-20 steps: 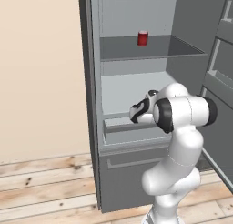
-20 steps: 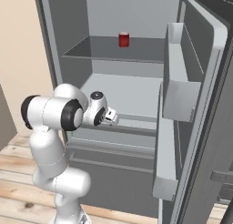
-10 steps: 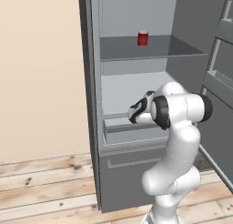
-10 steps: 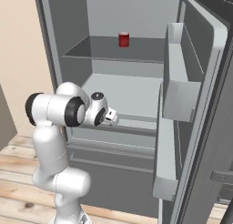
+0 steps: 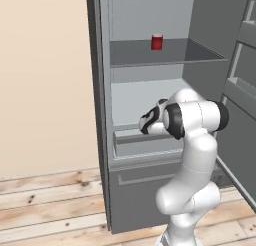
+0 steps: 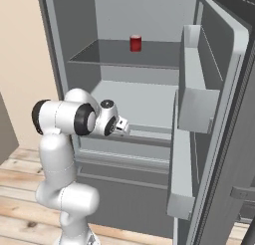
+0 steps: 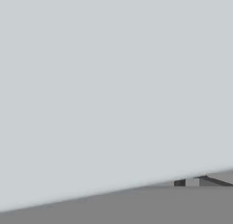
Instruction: Fully open the fridge drawer.
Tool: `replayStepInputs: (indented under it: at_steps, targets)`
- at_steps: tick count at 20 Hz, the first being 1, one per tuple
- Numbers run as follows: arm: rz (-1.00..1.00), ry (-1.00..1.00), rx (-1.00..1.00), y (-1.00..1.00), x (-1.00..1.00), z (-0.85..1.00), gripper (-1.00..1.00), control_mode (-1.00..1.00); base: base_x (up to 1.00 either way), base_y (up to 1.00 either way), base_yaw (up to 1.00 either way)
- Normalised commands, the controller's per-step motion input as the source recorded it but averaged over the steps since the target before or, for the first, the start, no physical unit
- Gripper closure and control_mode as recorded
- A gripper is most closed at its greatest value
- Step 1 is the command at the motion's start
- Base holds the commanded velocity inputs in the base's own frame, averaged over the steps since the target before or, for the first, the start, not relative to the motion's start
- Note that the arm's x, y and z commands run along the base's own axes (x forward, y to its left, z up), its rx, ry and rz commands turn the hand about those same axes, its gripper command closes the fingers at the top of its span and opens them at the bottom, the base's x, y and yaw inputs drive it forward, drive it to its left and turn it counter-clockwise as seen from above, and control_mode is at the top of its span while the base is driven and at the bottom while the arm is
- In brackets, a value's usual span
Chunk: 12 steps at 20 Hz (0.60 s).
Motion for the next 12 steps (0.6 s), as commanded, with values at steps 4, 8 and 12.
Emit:
replayStepInputs:
  at_steps: [4,8,12]
  targets:
    - [0.0,0.1,0.0,0.06,-0.59,-0.38,-1.0,-1.0,0.0,0.0,0.0]
    - [0.0,0.13,0.0,0.0,-1.0,-0.44,-1.0,-1.0,0.0,0.0,0.0]
    - [0.01,0.21,0.0,0.0,-1.0,-0.42,-1.0,-1.0,0.0,0.0,0.0]
